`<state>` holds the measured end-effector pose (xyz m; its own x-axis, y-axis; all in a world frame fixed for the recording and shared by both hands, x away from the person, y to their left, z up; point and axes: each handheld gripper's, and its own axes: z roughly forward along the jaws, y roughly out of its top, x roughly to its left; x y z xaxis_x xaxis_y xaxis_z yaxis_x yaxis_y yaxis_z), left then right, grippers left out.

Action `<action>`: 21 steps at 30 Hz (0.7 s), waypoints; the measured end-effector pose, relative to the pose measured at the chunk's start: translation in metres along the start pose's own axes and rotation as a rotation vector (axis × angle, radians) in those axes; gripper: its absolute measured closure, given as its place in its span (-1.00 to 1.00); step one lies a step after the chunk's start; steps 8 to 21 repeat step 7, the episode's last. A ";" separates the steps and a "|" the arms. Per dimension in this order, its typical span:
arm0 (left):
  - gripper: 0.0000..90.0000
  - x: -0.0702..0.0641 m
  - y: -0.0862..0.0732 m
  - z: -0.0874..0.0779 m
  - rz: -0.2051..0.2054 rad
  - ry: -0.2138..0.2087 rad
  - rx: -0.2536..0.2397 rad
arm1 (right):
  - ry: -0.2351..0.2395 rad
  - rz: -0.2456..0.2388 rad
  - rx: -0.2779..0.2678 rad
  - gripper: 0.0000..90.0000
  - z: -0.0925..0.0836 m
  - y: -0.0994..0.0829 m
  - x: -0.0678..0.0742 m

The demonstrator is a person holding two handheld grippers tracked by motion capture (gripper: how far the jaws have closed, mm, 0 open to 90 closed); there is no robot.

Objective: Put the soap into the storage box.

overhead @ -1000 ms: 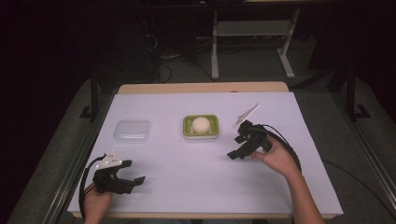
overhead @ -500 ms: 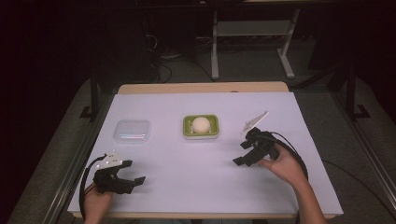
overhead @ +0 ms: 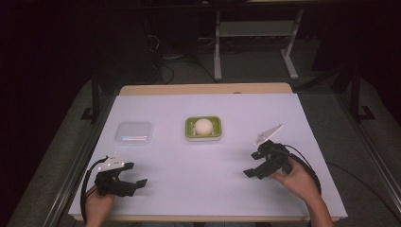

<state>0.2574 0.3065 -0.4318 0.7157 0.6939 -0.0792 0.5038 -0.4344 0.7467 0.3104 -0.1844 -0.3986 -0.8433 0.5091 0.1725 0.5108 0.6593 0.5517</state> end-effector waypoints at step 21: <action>-0.70 0.000 0.000 0.000 0.013 -0.001 0.009 | -0.004 0.041 -0.049 -0.55 -0.006 -0.027 0.015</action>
